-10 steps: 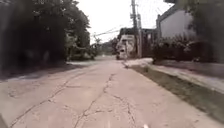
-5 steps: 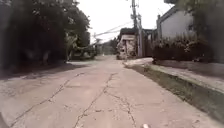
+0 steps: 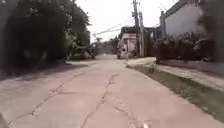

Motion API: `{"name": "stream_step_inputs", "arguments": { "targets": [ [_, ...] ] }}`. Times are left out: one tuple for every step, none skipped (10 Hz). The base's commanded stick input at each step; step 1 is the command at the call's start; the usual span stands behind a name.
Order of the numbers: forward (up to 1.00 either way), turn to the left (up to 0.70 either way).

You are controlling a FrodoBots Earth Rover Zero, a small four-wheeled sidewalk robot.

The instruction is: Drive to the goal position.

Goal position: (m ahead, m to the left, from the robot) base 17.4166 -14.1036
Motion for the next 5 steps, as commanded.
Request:
{"name": "stream_step_inputs", "arguments": {
  "targets": [
    [1.00,0.02],
    [1.00,0.02],
    [1.00,0.02],
    [1.00,0.02],
    [1.00,0.02]
  ]
}}
